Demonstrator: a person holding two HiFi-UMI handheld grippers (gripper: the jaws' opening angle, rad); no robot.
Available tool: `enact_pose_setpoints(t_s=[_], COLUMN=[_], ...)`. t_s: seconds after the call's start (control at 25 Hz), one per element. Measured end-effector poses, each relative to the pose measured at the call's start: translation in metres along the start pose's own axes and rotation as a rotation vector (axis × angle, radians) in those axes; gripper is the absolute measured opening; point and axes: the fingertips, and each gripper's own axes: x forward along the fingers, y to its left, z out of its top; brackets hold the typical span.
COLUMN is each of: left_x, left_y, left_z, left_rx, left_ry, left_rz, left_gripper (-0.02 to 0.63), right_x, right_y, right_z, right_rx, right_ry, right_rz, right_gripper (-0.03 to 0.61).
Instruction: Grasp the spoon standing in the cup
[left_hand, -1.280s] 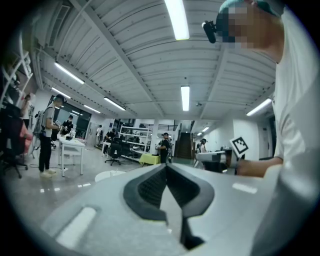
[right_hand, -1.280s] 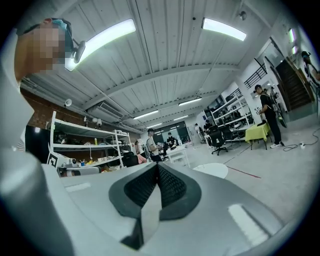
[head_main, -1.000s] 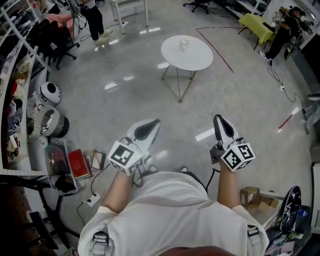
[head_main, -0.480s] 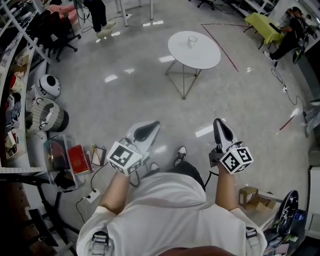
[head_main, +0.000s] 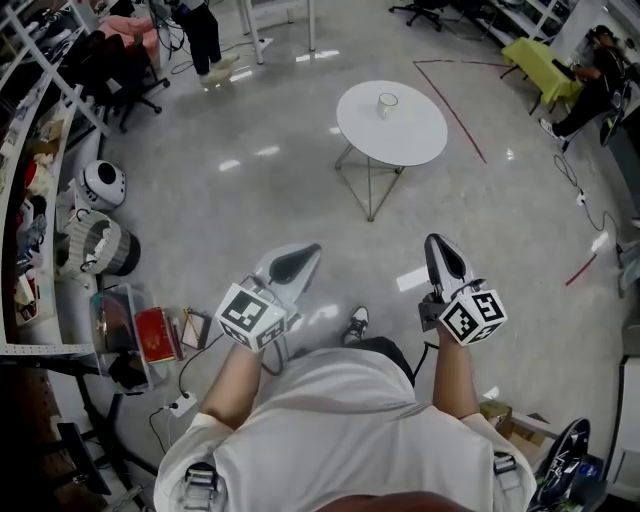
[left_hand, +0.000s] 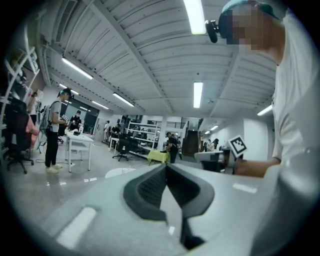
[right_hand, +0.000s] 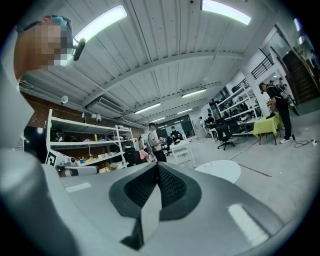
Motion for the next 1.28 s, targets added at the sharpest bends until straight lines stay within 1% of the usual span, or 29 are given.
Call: enact_pose_setpoints(t_s=[0.12, 0.28, 0.44, 0.68, 0.8, 0.88, 1.0, 1.12, 1.28], left_x=[0.045, 0.096, 0.147, 0.213, 0.242, 0.258, 0.286, 0.316, 0.351], left_y=[0.008, 0.017, 0.019, 0.034, 0.054, 0.070, 0.097, 0.129, 0.177], left_z=[0.009, 0.016, 0.017, 0.011, 0.014, 0.016, 0.019, 0.027, 0.041], left_rx=[0.009, 0.005, -0.001, 0.002, 0.004, 0.001, -0.002, 0.003, 0.000], left_ry=[-0.001, 0.000, -0.001, 0.009, 0.009, 0.010, 0.008, 0.000, 0.006], left_rz=[0.009, 0.024, 0.034, 0.022, 0.010, -0.001, -0.021, -0.053, -0.085], left_gripper=[0.002, 0.002, 0.002, 0.002, 0.002, 0.002, 0.002, 0.002, 0.002], right_x=[0.017, 0.040, 0.053, 0.072, 0.093, 0.111, 0.139, 0.171, 0.221], right_y=[-0.043, -0.090, -0.137, -0.199, -0.227, -0.235, -0.246, -0.266, -0.295], right_z=[0.022, 0.037, 0.044, 0.043, 0.050, 0.059, 0.070, 0.079, 0.095], right_rx=[-0.004, 0.000, 0.015, 0.045, 0.051, 0.047, 0.012, 0.002, 0.022], right_ry=[-0.012, -0.004, 0.021, 0.054, 0.048, 0.024, 0.003, 0.002, 0.015], right_rz=[0.013, 0.041, 0.061, 0.030, 0.011, 0.024, 0.051, 0.021, -0.039], right_gripper=[0.005, 0.005, 0.005, 0.005, 0.005, 0.005, 0.005, 0.005, 0.005])
